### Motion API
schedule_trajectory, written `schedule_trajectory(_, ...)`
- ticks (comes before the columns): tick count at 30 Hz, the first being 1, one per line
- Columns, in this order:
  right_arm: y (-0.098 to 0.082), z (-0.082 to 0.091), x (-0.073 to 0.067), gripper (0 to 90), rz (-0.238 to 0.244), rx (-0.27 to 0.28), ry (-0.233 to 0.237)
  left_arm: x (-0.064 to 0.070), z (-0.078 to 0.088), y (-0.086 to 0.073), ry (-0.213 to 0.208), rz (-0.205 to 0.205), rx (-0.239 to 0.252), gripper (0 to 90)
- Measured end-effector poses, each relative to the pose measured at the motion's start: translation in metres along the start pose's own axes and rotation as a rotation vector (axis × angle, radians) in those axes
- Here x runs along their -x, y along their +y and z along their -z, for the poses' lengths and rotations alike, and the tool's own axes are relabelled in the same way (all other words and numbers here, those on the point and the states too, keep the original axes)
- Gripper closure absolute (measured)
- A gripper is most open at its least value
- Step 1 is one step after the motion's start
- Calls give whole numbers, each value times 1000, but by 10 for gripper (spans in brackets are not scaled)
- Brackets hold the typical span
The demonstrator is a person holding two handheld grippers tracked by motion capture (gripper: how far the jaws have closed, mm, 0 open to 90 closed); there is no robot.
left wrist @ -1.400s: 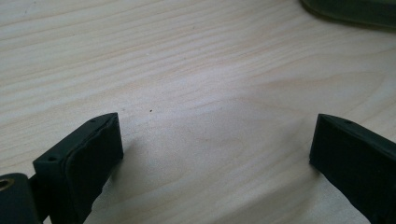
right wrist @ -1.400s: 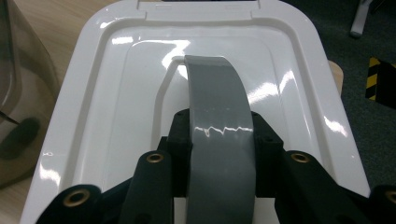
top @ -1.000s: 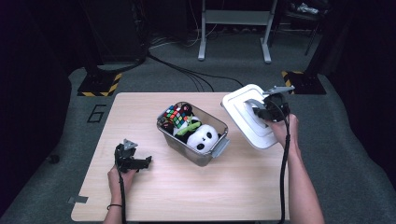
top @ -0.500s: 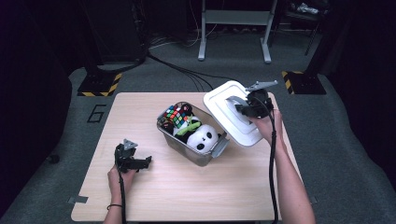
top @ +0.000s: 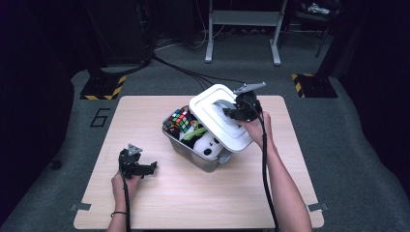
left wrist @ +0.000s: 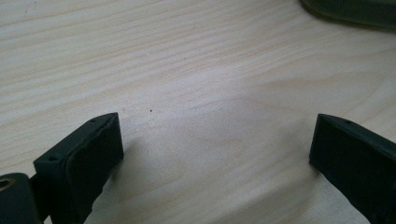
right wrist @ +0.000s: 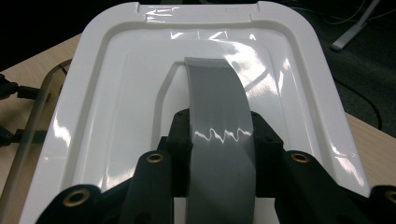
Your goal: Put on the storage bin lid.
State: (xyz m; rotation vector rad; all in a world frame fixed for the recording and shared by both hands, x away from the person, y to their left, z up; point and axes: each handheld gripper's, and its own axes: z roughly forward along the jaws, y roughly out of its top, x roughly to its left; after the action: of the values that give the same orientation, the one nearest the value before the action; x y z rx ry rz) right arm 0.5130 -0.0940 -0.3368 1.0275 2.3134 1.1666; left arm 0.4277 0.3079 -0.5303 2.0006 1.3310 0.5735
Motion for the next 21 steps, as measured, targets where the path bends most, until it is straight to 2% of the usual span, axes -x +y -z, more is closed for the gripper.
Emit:
schedule_trajectory(15,11,-29,-31,669,41,-15,60,1,0,0,-3,10,1,26)
schedule_trajectory(21,15,-43,-44,669,81,-30,69,1,0,0,-3,10,1,26)
